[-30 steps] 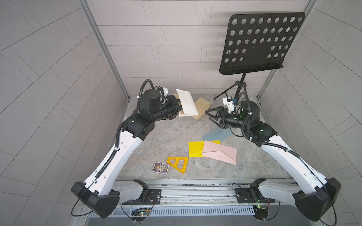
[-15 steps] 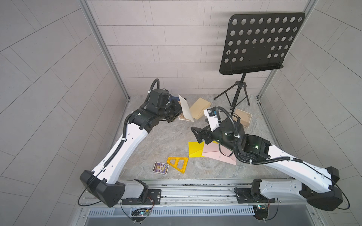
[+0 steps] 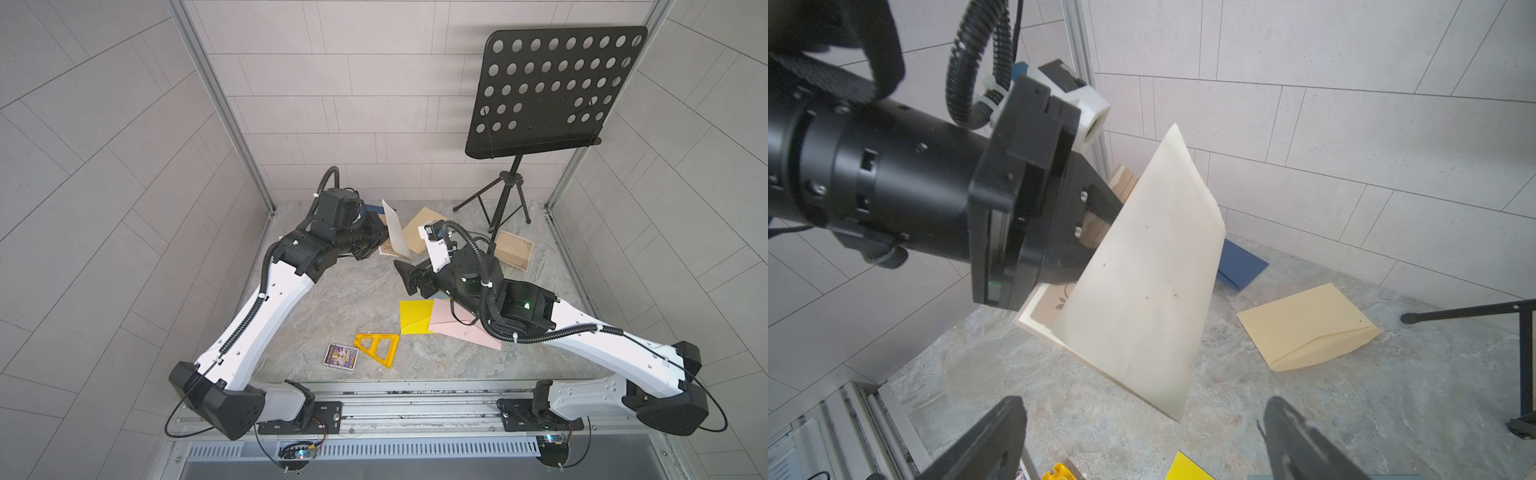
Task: Take the letter paper out of the envelope
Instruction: Unfold the letter paper.
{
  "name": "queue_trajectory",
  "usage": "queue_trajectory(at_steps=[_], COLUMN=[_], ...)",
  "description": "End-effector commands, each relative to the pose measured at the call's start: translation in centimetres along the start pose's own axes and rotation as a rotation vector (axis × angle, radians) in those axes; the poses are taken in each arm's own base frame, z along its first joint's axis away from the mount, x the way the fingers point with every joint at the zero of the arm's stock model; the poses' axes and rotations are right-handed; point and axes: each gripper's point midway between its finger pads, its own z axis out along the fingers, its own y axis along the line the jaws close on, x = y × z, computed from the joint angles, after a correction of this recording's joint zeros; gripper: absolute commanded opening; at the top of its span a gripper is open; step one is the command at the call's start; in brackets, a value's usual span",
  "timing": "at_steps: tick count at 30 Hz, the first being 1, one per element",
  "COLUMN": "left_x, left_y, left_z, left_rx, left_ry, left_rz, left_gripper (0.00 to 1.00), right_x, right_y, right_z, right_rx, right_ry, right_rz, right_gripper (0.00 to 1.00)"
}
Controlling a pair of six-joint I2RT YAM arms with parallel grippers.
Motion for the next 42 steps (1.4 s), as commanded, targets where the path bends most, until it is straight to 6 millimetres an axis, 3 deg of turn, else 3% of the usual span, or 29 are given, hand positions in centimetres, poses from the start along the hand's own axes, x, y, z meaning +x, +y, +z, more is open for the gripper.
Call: queue_trajectory(at_steps=[1,10,18,23,27,30,33,42], left_x=[0.3,1.0,0.4,-0.2,-0.4,-0.2,0.0,0.4], left_y=[-1.3,-3.0,-3.5,-2.6,-2.3,-2.7,-2.7,-3.1], left_z=[-1.1,-1.6,-0.6,-0.8,-0.3,-0.1,0.2,0.2], left_rx=[0.049,0.175,0.273,0.206,0.157,0.162,0.161,0.17], left_ry=[-0.003,0.017,-0.02,-0.06,-0.048,-0.034,-0.022,-0.002], left_rz=[0.035,-0.009,-0.104,-0.101,-0.101,-0.098,-0.096,-0.085], left_gripper=[0.0,0.0,0.0,0.0,0.0,0.0,0.0,0.0], right_x=[-0.2,1.0,0.6,0.6,0.2,0.6,-0.4,-1.7], right_y=[-1.1,-5.8,-5.8,-6.0,-4.1,-2.8,-1.8,-0.8], right_z=[0.2,0.7,1.2,-0.6,-2.7,-2.6,-2.3,-0.4], right_rx=[0.044,0.122,0.036,0.03,-0.024,-0.026,-0.026,0.002], right_ry=[0.002,0.036,0.007,-0.028,-0.091,-0.073,-0.095,-0.08], right_rz=[0.023,0.265,0.525,0.471,0.306,0.2,0.139,0.074], right_gripper=[0.9,0.75,0.64,0.76,0.87,0.89,0.93,0.94])
